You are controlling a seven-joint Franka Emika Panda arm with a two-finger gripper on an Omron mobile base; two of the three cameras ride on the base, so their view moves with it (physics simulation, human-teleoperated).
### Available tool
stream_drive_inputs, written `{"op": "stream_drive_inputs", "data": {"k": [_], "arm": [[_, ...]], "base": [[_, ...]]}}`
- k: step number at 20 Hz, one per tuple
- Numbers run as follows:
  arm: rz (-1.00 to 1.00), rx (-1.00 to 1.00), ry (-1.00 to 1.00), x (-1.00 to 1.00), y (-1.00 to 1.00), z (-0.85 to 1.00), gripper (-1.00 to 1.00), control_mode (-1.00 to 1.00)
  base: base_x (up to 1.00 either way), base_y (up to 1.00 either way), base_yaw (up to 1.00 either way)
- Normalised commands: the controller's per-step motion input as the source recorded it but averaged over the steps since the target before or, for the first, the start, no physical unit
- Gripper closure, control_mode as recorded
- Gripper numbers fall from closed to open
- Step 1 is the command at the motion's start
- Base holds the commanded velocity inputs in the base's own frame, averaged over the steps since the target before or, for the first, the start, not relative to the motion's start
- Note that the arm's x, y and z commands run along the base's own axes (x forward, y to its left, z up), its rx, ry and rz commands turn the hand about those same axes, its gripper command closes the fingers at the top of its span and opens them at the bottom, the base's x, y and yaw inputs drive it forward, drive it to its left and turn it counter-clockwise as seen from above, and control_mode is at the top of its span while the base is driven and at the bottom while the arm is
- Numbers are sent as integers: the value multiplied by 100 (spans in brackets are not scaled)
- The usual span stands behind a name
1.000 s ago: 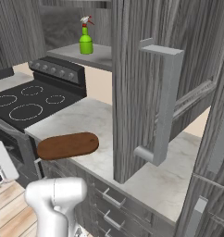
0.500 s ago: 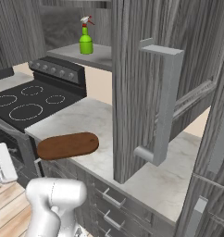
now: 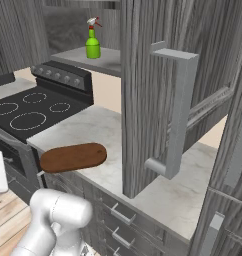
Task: Move the cutting board and knife to the sink. Then move spray from the cabinet to the counter.
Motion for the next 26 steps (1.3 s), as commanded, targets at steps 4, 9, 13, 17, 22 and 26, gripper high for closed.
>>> {"op": "stream_drive_inputs", "data": {"k": [4, 9, 13, 17, 22, 26], "arm": [[-2, 7, -22, 0, 0, -24, -100, -100], [-9, 0, -30, 0, 0, -29, -100, -100], [-13, 6, -35, 0, 6, -44, -100, -100], [-11, 20, -10, 0, 7, -33, -100, -100], [1, 26, 0, 0, -10, -14, -100, -100], [5, 20, 0, 15, -13, -4, -100, -100]], "base": [[0, 0, 0], [0, 0, 0], [0, 0, 0], [0, 0, 0], [0, 0, 0], [0, 0, 0]]}}
